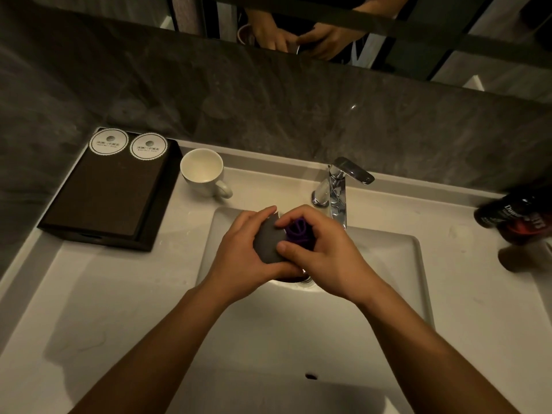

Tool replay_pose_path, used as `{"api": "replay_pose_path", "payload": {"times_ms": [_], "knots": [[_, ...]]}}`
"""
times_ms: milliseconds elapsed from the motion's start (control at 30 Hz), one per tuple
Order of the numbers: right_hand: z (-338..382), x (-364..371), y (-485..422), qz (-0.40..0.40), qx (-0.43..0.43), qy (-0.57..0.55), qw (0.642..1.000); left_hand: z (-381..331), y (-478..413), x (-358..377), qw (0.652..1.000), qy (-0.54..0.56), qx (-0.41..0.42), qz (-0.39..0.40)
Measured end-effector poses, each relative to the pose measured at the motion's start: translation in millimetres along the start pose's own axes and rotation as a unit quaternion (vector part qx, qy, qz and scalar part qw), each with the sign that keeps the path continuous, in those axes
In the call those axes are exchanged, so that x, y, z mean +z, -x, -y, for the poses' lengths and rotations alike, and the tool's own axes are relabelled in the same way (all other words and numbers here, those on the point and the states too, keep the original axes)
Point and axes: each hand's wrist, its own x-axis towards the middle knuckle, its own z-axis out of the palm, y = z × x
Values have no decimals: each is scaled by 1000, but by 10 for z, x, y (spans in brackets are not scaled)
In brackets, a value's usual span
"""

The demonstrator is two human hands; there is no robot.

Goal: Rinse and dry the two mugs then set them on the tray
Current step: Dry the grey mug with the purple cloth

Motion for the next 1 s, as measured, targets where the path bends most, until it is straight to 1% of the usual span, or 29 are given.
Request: {"api": "replay_pose_path", "payload": {"times_ms": [67,100,133,167,200,267,333,400,533,600,667,733,800,867,933,1000], "knots": [[-68,-9,25,-31,15,-24,999,15,16,-64,994,103,-42,-24],[-104,-10,37,-46,26,-41,998,6,20,-74,982,164,-80,-48],[-134,-4,49,-59,34,-62,996,-16,14,-73,964,219,-135,-67],[-154,6,60,-69,37,-77,994,-46,1,-65,942,263,-198,-71],[-161,20,73,-72,35,-79,994,-75,-14,-68,919,291,-259,-57],[-165,42,91,-58,21,-50,997,-104,-49,-107,881,314,-353,5],[-171,52,110,-33,6,-7,999,-109,-82,-164,852,336,-399,50],[-174,43,126,-9,-5,29,1000,-126,-101,-168,839,361,-405,31],[-164,39,158,23,-14,115,993,-148,-102,-12,854,360,-367,-77],[-167,25,155,36,-21,158,987,-168,-89,60,868,343,-337,-125],[-155,-7,146,39,-6,168,985,-194,-53,115,881,318,-312,-159],[-135,-26,146,20,20,122,992,-191,-3,164,900,290,-267,-186],[-124,-4,166,-9,46,59,997,-178,58,190,924,250,-201,-209],[-115,35,184,-34,68,10,997,-131,115,215,940,205,-135,-235],[-99,65,176,-54,90,-53,993,-62,161,236,953,152,-57,-256],[-82,85,155,-70,122,-141,980,12,176,241,959,104,31,-262]]}}
